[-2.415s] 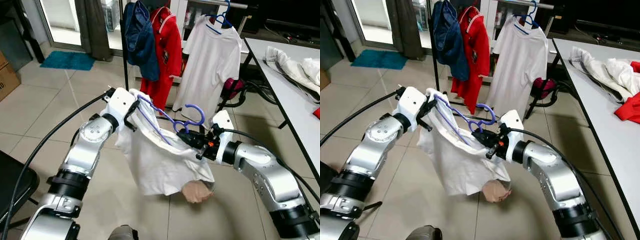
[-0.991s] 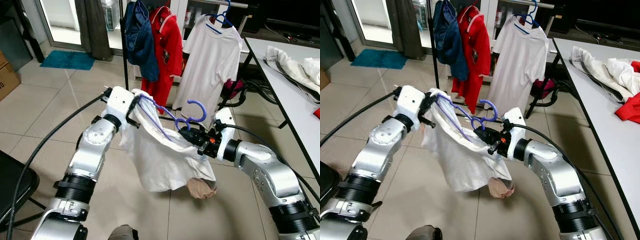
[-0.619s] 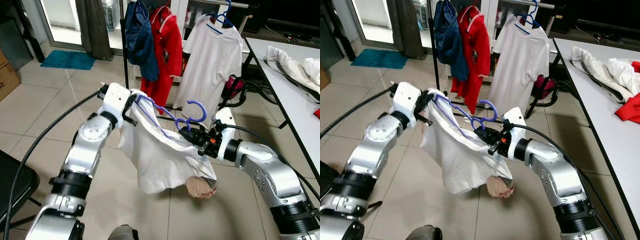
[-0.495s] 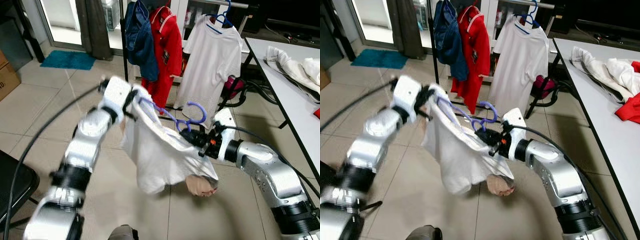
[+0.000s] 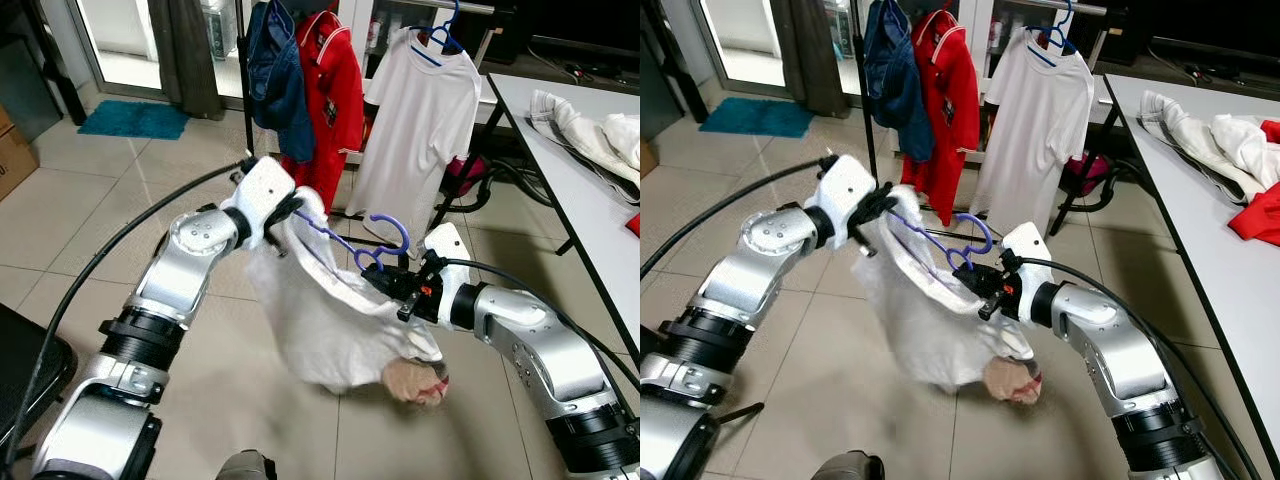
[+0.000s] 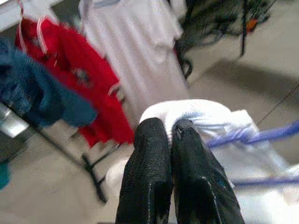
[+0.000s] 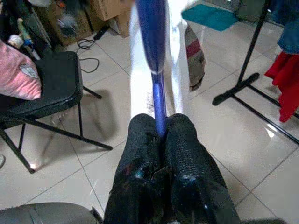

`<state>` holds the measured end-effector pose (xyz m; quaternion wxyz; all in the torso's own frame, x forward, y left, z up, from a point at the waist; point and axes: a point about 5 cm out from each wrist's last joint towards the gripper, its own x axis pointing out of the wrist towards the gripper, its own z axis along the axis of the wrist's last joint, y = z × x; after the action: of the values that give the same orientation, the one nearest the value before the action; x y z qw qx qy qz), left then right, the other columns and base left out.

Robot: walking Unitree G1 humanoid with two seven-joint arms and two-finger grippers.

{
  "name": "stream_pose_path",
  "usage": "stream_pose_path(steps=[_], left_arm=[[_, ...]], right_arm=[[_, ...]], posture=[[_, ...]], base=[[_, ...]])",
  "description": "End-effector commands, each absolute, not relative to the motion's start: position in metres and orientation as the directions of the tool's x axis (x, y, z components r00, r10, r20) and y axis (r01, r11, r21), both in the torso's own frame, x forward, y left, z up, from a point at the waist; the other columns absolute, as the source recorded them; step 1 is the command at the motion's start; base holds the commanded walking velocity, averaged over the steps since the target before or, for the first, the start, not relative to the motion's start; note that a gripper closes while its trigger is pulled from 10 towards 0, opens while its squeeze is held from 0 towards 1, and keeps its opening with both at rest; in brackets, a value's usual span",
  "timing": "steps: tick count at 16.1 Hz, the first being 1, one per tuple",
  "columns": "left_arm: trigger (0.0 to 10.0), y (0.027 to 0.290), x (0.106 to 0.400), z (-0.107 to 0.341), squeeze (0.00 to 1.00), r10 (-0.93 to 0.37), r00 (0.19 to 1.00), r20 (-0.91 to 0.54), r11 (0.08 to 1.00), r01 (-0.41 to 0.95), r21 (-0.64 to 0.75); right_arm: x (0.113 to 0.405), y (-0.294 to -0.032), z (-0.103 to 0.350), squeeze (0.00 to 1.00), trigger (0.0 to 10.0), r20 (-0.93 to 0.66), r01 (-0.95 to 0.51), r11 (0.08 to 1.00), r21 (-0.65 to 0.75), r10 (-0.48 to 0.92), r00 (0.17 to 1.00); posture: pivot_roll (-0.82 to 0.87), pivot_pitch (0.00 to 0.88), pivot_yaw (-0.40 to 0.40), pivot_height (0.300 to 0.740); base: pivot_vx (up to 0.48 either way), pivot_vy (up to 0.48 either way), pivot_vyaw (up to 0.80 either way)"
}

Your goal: Hang hanger

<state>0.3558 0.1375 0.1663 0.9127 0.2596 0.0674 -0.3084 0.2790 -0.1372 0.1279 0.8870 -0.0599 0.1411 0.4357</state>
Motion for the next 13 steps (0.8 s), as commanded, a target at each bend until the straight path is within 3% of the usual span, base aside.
stream_pose_path(steps=[1, 3, 5, 8, 13], left_arm=[[0.0, 0.144, 0.360, 0.167, 0.00, -0.480, 0.829, -0.285, 0.686, 0.558, 0.466], [0.0, 0.155, 0.365, 0.175, 0.00, -0.403, 0.882, -0.245, 0.743, 0.471, 0.475], [0.0, 0.157, 0.367, 0.180, 0.00, -0.401, 0.886, -0.234, 0.744, 0.463, 0.481], [0.0, 0.148, 0.366, 0.186, 0.00, -0.501, 0.827, -0.255, 0.702, 0.561, 0.438], [0.0, 0.143, 0.365, 0.179, 0.00, -0.551, 0.771, -0.320, 0.641, 0.636, 0.430]], right_arm=[[0.277, -0.138, 0.137, 0.00, 10.0, -0.278, -0.805, 0.593, 0.000, 0.773, 0.570], [0.272, -0.136, 0.136, 0.00, 10.0, -0.293, -0.838, 0.545, 0.004, 0.802, 0.520], [0.268, -0.133, 0.132, 0.00, 10.0, -0.320, -0.860, 0.511, 0.005, 0.815, 0.483], [0.268, -0.133, 0.124, 0.00, 10.0, -0.367, -0.860, 0.509, -0.022, 0.796, 0.481], [0.268, -0.132, 0.129, 0.00, 10.0, -0.353, -0.865, 0.499, -0.049, 0.802, 0.483]], posture=[[0.04, 0.000, -0.048, 0.740], [0.05, 0.000, -0.055, 0.740], [0.05, 0.000, -0.058, 0.740], [0.05, 0.000, -0.056, 0.740], [0.04, 0.000, -0.049, 0.740]], base=[[0.000, 0.000, 0.00], [0.000, 0.000, 0.00], [0.000, 0.000, 0.00], [0.000, 0.000, 0.00], [0.000, 0.000, 0.00]])
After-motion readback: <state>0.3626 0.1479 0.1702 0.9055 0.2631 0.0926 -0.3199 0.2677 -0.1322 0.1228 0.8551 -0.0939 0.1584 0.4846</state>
